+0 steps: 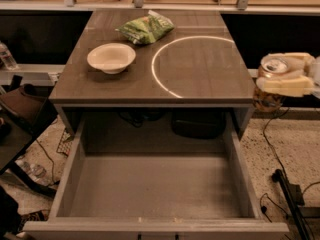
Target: Place orange can into top drawer
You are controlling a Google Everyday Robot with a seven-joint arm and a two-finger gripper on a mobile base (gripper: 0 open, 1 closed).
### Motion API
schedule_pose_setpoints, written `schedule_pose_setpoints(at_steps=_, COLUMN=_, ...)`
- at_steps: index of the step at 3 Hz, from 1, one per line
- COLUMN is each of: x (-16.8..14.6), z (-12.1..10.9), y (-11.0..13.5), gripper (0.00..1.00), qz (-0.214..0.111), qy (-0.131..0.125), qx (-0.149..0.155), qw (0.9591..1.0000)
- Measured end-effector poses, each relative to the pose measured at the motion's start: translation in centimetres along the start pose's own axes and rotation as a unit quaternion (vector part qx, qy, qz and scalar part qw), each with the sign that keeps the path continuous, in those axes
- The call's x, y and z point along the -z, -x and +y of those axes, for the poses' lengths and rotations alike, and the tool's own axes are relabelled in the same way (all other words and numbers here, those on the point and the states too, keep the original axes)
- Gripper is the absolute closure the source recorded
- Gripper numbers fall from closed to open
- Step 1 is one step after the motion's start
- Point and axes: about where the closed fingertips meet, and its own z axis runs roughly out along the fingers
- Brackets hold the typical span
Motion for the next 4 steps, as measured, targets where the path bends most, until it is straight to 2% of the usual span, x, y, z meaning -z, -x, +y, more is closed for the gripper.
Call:
schedule_pose_setpoints(at_steps=1, x=0.0, z=1.1, y=-0.1, gripper=1.0, qz=-0.001, qy=0.021, qx=0.0, qw=0.9998)
schedule_pose_setpoints(at_steps=3, x=-0.1, z=1.9, y=-0.7, gripper=1.0, qz=0.004, qy=0.017, qx=0.005, qw=0.9998)
schedule_pose_setpoints(at_steps=4, x=-0.3, z=5.3, y=-2.8, gripper=1.0, qz=0.007, qy=0.02, qx=0.013, qw=0.9997)
